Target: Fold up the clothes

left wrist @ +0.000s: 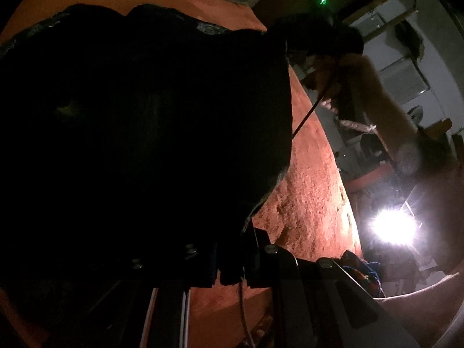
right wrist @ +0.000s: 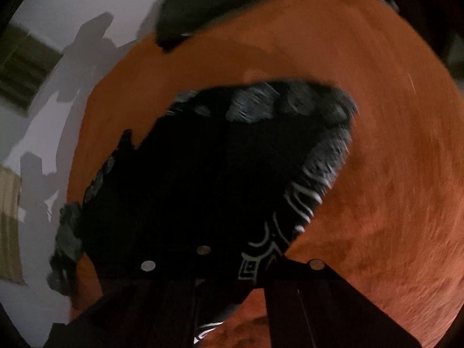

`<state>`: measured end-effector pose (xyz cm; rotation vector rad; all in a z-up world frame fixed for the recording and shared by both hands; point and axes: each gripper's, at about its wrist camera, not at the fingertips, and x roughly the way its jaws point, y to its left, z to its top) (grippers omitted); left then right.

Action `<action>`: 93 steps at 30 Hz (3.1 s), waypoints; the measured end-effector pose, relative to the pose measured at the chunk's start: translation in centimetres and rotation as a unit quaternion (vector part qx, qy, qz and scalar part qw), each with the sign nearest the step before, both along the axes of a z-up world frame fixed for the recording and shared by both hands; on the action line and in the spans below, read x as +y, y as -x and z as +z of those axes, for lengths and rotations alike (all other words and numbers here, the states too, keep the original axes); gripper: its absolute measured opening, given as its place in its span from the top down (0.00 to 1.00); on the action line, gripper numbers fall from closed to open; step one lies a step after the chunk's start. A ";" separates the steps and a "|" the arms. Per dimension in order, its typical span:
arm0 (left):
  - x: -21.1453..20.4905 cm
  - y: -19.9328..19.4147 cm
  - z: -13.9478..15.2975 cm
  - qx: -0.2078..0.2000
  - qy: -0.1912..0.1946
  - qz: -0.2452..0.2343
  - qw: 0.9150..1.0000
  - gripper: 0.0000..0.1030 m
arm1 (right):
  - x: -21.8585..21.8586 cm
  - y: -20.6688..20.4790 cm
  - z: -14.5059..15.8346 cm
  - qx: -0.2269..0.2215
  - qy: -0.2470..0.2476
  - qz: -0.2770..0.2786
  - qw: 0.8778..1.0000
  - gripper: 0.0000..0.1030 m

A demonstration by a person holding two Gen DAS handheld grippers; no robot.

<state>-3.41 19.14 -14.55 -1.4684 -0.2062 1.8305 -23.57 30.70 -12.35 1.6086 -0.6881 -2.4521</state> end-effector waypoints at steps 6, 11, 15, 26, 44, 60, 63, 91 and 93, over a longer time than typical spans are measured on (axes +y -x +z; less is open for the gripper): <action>-5.1 0.0 1.1 0.014 0.011 0.040 0.999 0.86 | -8.7 3.1 4.7 0.055 -0.053 0.090 0.993 0.99; -11.1 -0.7 1.6 0.024 0.028 0.093 0.995 0.86 | -19.0 5.6 5.9 0.067 -0.090 0.170 0.979 0.99; -16.1 -1.0 1.1 0.014 0.040 0.148 0.988 0.86 | -28.6 7.1 6.6 0.071 -0.129 0.243 0.959 0.99; -25.1 -3.7 -4.7 -0.074 0.032 0.276 0.958 0.86 | -50.1 6.0 1.0 0.042 -0.226 0.414 0.881 0.99; -28.5 -2.9 0.5 -0.010 0.022 0.267 0.963 0.48 | -31.7 -5.2 8.1 0.111 -0.005 0.372 0.922 0.46; -20.5 19.9 -0.6 0.221 0.361 0.057 0.904 0.43 | -19.4 -16.1 -4.2 -0.045 -0.027 0.227 0.972 0.42; -20.0 21.9 -2.5 0.240 0.396 0.107 0.880 0.55 | -18.8 -15.9 -4.2 -0.038 -0.032 0.218 0.975 0.42; -45.0 17.3 -0.4 -0.073 -0.113 0.456 0.880 0.43 | -30.2 10.1 -3.4 0.046 -0.078 0.253 0.963 0.65; -44.1 16.7 -0.2 -0.074 -0.106 0.437 0.890 0.43 | -30.0 10.9 -4.9 0.027 -0.087 0.238 0.967 0.97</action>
